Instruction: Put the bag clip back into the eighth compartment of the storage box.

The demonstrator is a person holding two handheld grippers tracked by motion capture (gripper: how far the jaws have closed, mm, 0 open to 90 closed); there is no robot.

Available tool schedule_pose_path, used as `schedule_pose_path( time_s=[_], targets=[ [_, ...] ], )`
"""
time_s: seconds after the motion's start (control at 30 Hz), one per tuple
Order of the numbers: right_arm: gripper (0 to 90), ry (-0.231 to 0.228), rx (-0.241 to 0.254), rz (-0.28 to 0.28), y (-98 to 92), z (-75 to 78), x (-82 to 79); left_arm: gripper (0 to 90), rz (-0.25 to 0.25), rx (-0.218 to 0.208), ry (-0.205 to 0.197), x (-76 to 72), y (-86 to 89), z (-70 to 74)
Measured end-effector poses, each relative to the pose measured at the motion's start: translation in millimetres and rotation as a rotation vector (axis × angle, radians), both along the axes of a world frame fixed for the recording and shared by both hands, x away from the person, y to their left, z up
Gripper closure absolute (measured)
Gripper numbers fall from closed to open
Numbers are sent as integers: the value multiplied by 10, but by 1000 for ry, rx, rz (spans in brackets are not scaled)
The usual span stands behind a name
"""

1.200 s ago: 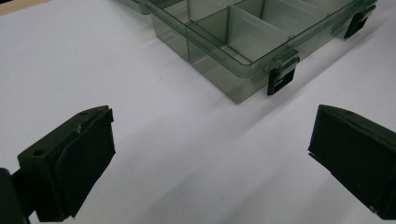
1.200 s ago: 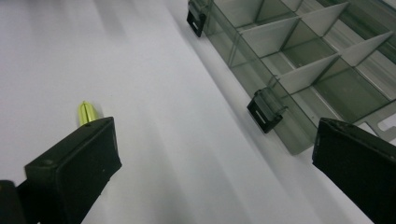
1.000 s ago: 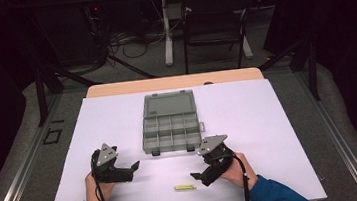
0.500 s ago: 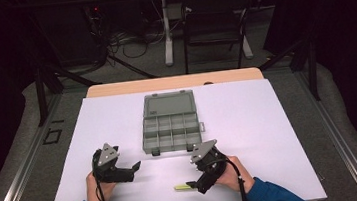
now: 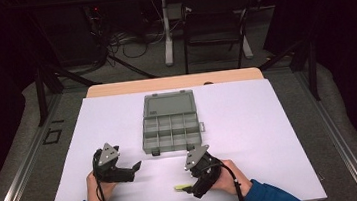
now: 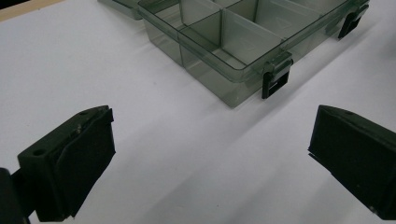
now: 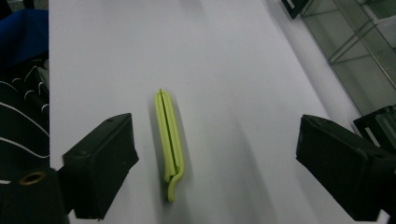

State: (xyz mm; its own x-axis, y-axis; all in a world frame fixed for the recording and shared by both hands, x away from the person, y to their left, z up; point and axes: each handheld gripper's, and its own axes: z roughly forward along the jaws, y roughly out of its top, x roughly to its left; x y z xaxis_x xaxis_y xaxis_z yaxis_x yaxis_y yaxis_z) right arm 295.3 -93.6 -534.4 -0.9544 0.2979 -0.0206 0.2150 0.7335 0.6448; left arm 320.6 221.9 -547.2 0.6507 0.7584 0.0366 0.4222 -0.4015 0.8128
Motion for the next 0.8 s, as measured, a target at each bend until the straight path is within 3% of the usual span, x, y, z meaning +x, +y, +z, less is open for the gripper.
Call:
schedule_pose_path(
  time_s=[0.3,0.33,0.4,0.53,0.8],
  targets=[
    [367,-14,-47,39,99,-18,-103,1,-1,2,-1,5,3,1],
    [442,-11,-58,44,110,-23,-118,1,-1,1,0,5,-2,-1],
    [466,-15,-64,49,112,-26,-117,1,-2,0,0,5,-4,-2],
    [596,-3,-77,67,134,-33,-140,1,-1,0,-1,1,-3,1],
    [708,-1,-99,79,162,-52,-173,1,-6,2,-2,3,-10,2]
  ],
)
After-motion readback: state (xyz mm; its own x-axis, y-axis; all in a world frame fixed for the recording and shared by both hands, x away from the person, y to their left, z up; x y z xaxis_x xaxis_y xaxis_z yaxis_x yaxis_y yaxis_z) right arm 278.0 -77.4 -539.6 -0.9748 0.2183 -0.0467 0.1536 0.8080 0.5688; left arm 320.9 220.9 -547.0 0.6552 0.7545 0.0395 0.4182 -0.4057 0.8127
